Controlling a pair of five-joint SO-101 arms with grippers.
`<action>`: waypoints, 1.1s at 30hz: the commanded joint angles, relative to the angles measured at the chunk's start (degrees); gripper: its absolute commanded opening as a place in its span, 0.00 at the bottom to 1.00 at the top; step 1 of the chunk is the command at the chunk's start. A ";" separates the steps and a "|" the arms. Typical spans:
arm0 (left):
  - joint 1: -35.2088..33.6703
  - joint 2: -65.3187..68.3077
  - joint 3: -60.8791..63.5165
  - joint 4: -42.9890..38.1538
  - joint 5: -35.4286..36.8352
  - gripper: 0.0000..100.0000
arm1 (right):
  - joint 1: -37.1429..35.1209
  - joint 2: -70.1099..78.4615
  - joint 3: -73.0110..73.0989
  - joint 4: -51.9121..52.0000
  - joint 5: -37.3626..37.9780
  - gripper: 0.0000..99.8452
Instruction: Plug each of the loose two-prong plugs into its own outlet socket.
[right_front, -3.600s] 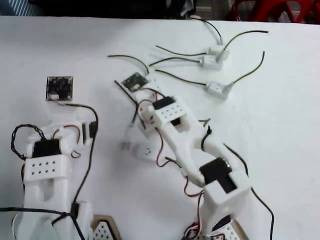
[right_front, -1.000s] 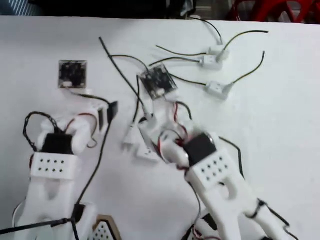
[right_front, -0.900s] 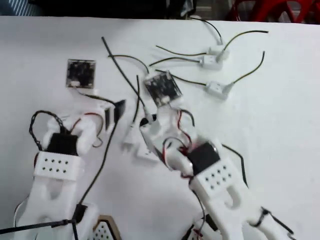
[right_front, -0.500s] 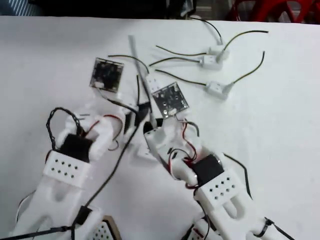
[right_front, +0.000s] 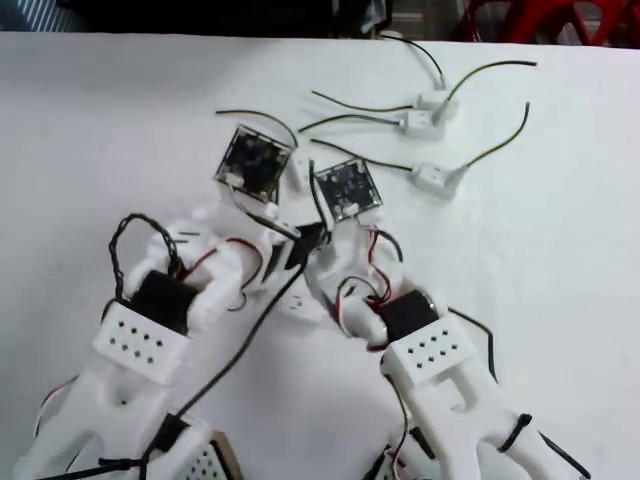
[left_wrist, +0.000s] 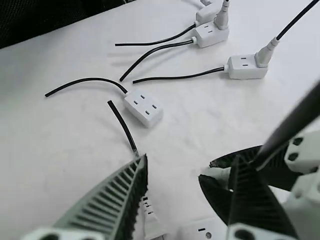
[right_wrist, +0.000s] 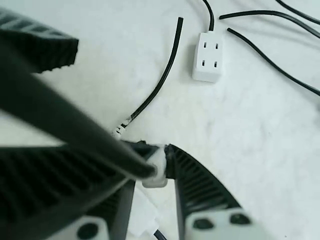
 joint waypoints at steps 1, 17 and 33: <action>-0.48 -1.01 -1.76 0.53 -0.62 0.27 | 1.45 -0.22 -1.05 -2.07 -0.09 0.02; -15.34 25.54 -18.29 0.97 -2.20 0.29 | 18.86 0.48 -0.79 -17.36 -12.48 0.02; -8.92 72.57 -66.64 17.76 16.79 0.34 | 20.44 0.48 -0.70 -17.98 -12.84 0.02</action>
